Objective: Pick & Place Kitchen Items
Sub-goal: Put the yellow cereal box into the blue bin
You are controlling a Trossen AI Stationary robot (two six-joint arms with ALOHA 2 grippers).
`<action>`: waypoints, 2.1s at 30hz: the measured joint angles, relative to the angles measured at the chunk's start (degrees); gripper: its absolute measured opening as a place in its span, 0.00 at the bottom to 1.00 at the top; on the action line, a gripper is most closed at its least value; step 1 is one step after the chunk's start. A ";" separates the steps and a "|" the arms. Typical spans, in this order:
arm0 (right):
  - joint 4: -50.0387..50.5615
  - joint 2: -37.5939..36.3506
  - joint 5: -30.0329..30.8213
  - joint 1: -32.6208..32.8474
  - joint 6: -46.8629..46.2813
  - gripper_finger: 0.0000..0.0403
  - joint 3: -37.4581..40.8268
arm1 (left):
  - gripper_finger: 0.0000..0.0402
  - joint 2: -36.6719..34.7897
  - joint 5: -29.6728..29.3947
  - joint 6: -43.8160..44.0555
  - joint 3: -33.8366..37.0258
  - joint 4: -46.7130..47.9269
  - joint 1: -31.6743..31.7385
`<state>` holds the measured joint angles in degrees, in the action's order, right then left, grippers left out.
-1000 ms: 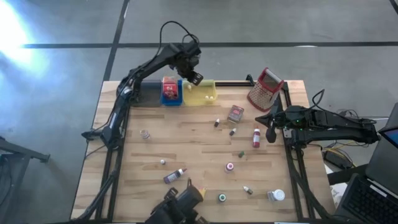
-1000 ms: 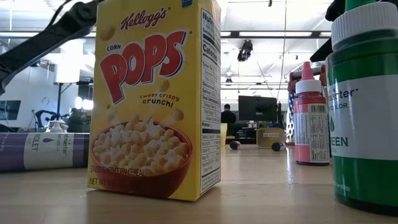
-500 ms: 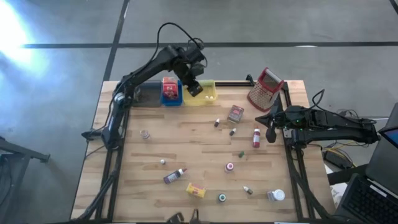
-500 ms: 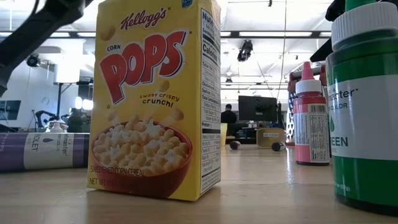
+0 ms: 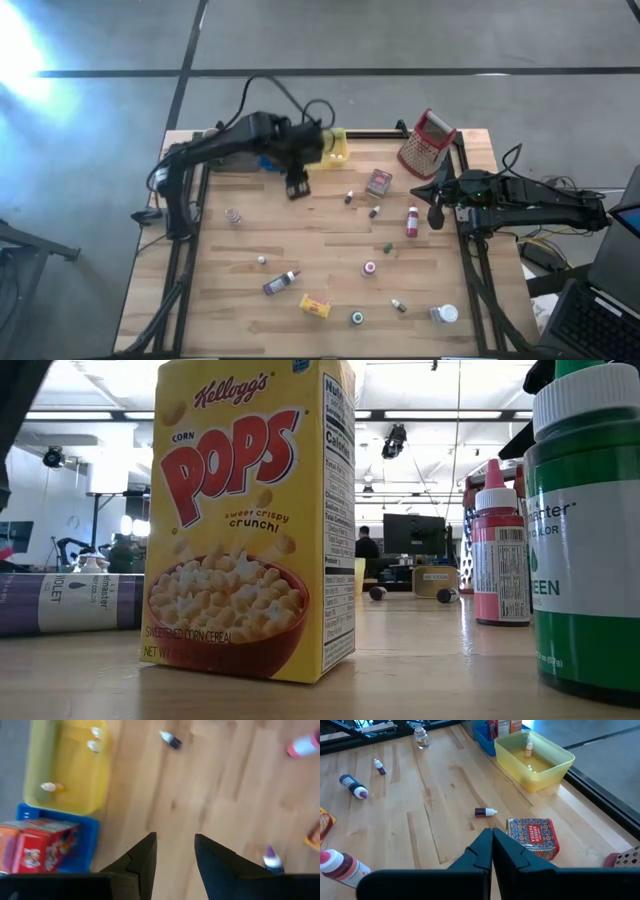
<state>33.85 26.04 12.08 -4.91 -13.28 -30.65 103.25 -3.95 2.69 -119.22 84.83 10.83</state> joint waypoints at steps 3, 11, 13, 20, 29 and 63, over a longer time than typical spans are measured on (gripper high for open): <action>0.00 0.00 -0.01 0.00 0.00 0.02 0.00 | 0.34 -3.32 -1.70 1.49 4.98 -0.75 -3.67; 0.02 0.02 0.00 0.00 0.00 0.02 0.00 | 0.34 -11.07 -5.00 7.10 17.69 -2.55 -11.34; 0.02 0.02 -0.01 0.00 0.00 0.02 0.00 | 0.34 -12.90 -5.05 8.36 20.76 -3.51 -13.22; 0.02 0.04 -0.01 -0.02 0.00 0.02 0.00 | 0.34 -18.48 -5.06 9.72 30.03 -6.70 -20.25; 0.01 0.02 -0.01 -0.02 0.00 0.02 0.00 | 0.34 -23.57 -4.93 9.83 40.17 -12.56 -29.80; 0.01 0.02 0.01 0.01 0.00 0.02 0.01 | 0.50 -23.88 1.11 0.59 53.12 -47.87 -39.54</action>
<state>33.85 26.06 12.09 -4.90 -13.28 -30.65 79.37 -2.85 3.28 -66.11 36.96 -28.71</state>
